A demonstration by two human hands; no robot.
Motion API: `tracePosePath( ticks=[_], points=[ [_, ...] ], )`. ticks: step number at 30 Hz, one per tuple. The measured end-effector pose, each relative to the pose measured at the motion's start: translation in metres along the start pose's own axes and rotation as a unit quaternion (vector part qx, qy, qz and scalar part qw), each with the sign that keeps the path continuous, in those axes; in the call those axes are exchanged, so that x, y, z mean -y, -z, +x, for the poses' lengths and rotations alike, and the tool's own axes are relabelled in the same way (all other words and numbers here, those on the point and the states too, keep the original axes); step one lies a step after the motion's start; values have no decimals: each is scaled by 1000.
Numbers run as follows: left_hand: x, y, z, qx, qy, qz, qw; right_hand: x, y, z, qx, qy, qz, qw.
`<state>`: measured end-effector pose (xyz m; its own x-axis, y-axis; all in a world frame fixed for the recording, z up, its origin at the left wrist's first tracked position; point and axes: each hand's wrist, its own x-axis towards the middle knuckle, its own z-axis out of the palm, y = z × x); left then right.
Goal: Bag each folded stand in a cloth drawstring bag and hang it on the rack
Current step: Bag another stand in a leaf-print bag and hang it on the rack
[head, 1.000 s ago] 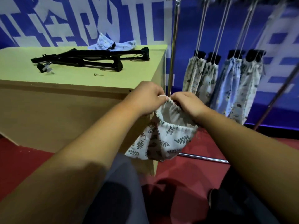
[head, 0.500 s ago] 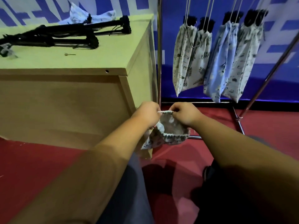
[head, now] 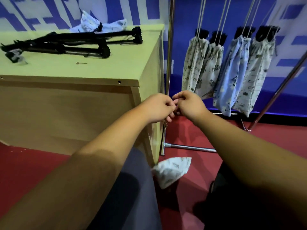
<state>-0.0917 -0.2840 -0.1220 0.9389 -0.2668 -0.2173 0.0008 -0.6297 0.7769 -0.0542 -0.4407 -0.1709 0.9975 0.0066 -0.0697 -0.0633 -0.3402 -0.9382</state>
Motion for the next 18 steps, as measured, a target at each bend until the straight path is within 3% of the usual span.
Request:
tracePosePath(
  ticks=[3,6,12,18],
  points=[
    [-32,41,-19,9,-26,-48,998,59,3,9,-8,9,89,996],
    [-57,85,-38,-2,-33,-83,996,114,2,19,4,53,102,993],
    [-46,166,-53,-126,-24,-175,976,189,-29,32,-14,154,-41,987],
    [-4,234,-48,-269,55,-257,926,225,-78,53,2,220,-158,963]
  ],
)
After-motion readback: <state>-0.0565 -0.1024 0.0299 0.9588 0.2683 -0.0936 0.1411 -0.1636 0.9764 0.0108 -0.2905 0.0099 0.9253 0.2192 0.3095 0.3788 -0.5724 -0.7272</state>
